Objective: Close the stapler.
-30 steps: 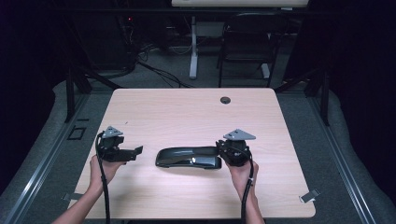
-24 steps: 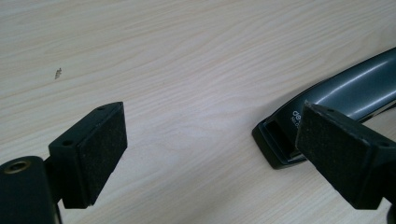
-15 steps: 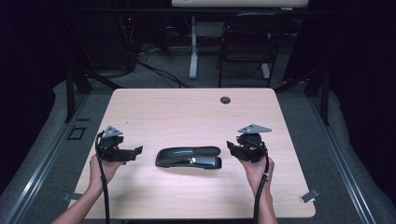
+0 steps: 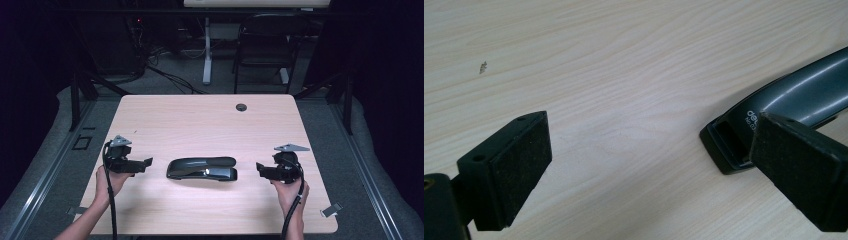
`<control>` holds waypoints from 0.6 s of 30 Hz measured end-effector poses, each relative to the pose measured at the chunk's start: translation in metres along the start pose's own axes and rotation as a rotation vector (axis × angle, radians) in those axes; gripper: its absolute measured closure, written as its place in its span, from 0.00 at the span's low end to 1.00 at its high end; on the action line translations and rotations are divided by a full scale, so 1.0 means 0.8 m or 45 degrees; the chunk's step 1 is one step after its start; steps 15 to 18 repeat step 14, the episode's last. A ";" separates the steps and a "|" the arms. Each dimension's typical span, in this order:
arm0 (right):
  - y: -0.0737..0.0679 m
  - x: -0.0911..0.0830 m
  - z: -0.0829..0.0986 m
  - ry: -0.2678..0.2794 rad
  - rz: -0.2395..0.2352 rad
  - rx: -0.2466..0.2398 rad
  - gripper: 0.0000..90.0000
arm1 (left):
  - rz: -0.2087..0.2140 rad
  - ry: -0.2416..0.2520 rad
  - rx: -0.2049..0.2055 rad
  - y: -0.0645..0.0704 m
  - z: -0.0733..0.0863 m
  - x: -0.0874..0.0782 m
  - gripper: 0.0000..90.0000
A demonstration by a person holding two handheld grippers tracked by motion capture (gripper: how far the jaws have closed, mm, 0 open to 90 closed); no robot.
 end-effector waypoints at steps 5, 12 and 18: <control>0.012 0.008 0.025 -0.056 0.010 0.029 0.17 | 0.002 -0.027 -0.003 -0.002 0.004 0.003 0.01; 0.022 0.013 0.049 -0.094 0.014 0.058 0.12 | -0.005 -0.019 -0.006 -0.003 0.003 0.004 0.00; 0.023 0.014 0.052 -0.098 0.013 0.068 0.11 | 0.001 -0.032 -0.004 -0.003 0.004 0.004 0.00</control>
Point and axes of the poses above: each handheld gripper's, and its own axes: x roughly forward along the jaws, z roughly out of its underside, y roughly to its right, the point moved 10 cm from there along x, roughly forward along the jaws
